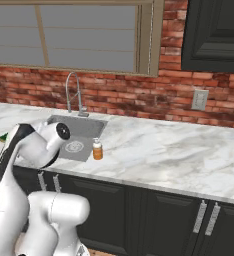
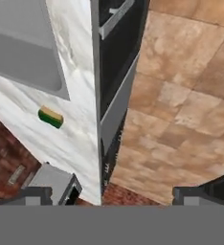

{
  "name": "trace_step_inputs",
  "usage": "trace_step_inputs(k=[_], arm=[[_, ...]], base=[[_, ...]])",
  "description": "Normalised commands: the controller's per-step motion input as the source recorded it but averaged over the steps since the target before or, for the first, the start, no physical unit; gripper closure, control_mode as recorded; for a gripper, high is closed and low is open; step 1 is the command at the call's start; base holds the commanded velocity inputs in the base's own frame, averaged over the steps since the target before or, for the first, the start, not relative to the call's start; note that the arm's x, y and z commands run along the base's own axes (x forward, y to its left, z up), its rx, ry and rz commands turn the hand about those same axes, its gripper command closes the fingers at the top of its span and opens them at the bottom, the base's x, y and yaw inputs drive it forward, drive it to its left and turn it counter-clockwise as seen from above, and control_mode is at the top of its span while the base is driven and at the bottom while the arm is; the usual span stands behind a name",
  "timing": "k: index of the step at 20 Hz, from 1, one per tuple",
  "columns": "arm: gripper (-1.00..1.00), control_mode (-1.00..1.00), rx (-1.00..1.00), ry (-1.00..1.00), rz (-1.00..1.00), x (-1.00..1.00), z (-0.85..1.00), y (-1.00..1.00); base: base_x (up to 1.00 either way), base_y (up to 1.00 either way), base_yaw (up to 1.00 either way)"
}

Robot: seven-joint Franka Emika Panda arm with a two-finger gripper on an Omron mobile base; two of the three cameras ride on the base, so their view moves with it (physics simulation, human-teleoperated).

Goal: Restock the sink supplies by placing the sponge and soap dispenser on the counter and next to the sink. Make sure the soap dispenser is upright.

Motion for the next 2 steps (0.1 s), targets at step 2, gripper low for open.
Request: trace_step_inputs(k=[2], arm=[[-1.00, -1.00, -0.10, -0.15, 0.00, -0.73, 0.28, 0.23]], base=[[0.00, 0.00, 0.00]])
